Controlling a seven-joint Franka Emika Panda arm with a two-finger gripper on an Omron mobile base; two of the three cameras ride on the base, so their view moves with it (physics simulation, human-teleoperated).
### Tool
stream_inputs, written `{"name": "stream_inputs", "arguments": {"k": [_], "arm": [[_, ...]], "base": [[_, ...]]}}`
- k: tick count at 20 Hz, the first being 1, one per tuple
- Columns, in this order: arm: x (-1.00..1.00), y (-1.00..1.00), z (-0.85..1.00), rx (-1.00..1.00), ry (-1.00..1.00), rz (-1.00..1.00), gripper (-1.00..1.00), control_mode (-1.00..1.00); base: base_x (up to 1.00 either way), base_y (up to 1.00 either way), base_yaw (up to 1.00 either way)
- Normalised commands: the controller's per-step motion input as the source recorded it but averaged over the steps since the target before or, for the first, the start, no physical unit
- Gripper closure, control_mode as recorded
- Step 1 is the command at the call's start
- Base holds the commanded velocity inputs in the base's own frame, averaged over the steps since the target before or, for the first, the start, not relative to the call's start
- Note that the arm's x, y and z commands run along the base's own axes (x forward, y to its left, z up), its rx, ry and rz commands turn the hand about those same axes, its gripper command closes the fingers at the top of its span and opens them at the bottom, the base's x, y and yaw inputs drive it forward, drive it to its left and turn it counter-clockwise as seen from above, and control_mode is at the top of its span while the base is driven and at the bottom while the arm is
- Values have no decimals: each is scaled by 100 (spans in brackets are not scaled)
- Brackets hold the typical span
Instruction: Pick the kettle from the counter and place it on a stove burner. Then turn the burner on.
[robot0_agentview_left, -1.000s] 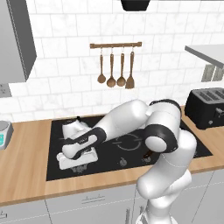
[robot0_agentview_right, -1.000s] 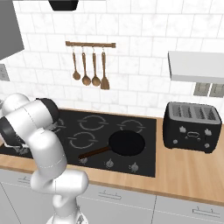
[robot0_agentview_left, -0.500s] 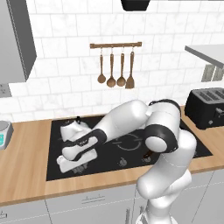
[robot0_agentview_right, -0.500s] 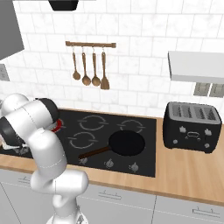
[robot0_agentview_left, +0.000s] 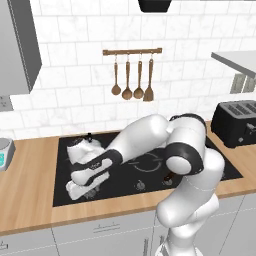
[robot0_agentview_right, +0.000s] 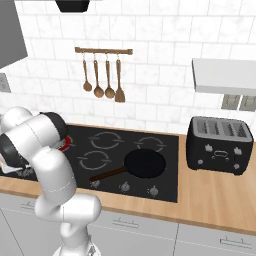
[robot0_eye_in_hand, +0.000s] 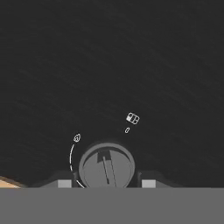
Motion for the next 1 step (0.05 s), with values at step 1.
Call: {"name": "stream_inputs", "arguments": {"k": [1], "arm": [[-7,0,-4,0,0,21,100,-100]], "base": [[0,0,0]]}}
